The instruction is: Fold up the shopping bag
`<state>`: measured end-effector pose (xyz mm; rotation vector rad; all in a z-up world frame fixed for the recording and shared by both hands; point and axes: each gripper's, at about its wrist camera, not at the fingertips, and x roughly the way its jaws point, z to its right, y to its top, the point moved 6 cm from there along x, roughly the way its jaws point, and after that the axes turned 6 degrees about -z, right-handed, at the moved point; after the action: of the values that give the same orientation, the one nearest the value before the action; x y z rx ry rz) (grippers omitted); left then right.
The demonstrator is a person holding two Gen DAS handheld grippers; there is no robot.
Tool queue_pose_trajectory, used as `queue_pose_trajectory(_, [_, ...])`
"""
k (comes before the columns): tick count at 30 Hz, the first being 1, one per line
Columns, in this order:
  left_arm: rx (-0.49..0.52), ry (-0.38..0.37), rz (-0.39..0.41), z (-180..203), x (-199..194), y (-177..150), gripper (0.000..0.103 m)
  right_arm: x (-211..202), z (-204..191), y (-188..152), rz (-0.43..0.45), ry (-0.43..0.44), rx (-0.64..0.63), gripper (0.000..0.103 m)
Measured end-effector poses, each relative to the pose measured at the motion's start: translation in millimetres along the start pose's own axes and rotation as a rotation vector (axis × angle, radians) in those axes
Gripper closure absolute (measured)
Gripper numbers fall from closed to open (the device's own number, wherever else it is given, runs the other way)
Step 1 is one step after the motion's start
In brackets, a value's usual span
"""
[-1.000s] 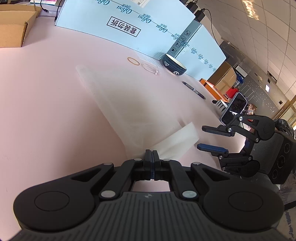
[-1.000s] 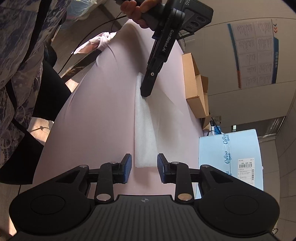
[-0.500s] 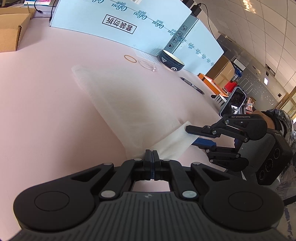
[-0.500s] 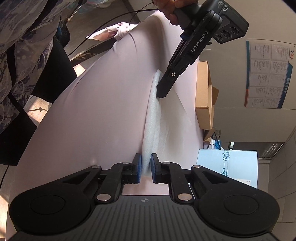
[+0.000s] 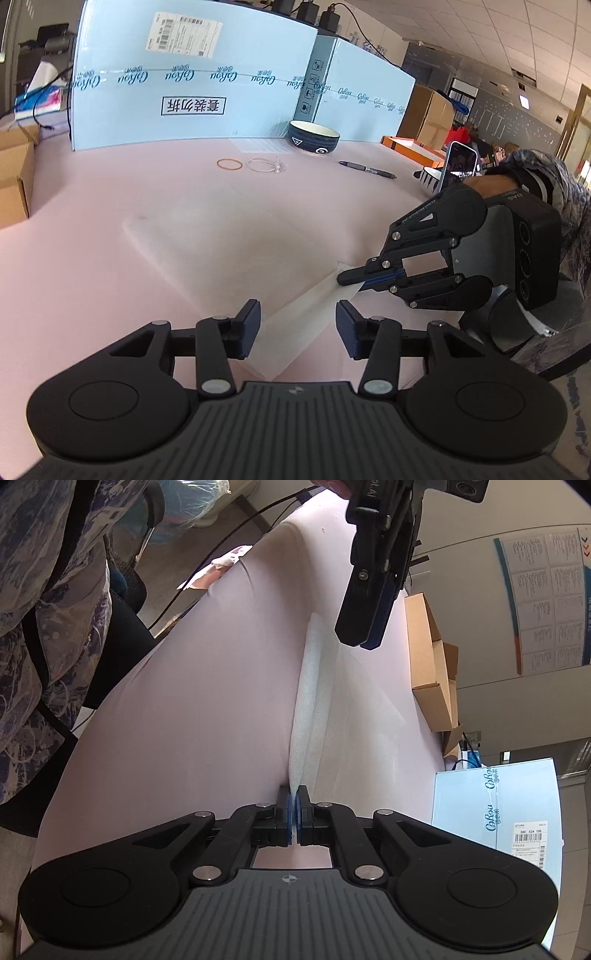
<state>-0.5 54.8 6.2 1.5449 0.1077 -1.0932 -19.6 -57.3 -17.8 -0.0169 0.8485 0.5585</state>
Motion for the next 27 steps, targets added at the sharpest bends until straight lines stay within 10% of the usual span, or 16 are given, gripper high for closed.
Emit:
queue_pose_trajectory(6, [0.275,0.121,-0.050,23,8,-11,0.053,-1,11,-4,0.034,0.070,0.105,0.098])
queue_pose_trajectory(13, [0.367,0.163,-0.097,25,19,-15,0.063,-2,16,-7,0.062,0.121,0.180,0.098])
queue_pose_trajectory(18, [0.275,0.117,-0.152,11,25,-16,0.097,-3,16,-9,0.076,0.119,0.209,0.098])
queue_pose_trajectory(27, [0.054,-0.043,-0.200,-10,14,-16,0.100,-9,44,-18,0.125,0.312,0.373,0.098])
